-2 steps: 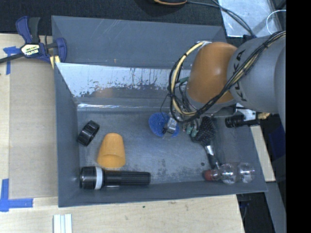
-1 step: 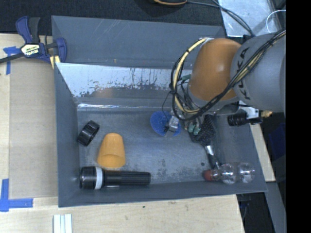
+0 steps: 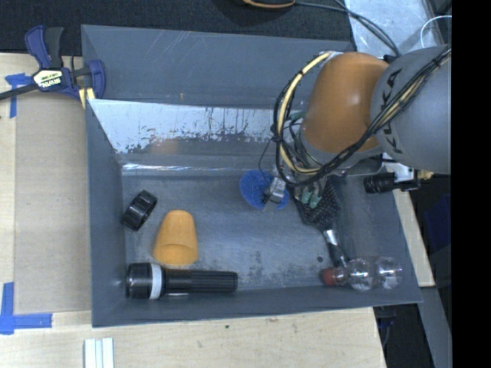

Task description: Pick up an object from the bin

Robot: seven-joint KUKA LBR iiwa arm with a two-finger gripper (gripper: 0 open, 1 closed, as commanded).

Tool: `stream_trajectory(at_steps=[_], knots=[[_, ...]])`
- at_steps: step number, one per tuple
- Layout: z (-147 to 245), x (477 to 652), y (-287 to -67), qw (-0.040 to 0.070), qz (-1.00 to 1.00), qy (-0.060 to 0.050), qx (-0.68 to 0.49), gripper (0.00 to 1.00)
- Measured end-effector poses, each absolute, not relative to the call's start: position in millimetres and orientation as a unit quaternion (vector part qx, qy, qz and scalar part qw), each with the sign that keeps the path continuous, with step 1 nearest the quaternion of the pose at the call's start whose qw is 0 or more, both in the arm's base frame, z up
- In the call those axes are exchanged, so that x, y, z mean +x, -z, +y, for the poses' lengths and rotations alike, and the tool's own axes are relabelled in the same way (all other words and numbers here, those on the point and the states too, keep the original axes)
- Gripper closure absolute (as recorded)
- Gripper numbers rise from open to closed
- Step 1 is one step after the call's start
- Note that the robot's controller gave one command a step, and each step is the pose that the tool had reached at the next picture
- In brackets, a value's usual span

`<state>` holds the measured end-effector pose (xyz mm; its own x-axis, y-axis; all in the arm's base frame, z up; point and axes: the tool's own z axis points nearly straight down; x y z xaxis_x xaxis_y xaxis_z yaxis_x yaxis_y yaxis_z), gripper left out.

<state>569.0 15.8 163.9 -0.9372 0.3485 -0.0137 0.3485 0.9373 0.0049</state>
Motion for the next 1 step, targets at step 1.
stream_trajectory(at_steps=[1], knots=[[15.5,570.2,-173.2,0.009,0.984,-0.002,0.177,1.0]])
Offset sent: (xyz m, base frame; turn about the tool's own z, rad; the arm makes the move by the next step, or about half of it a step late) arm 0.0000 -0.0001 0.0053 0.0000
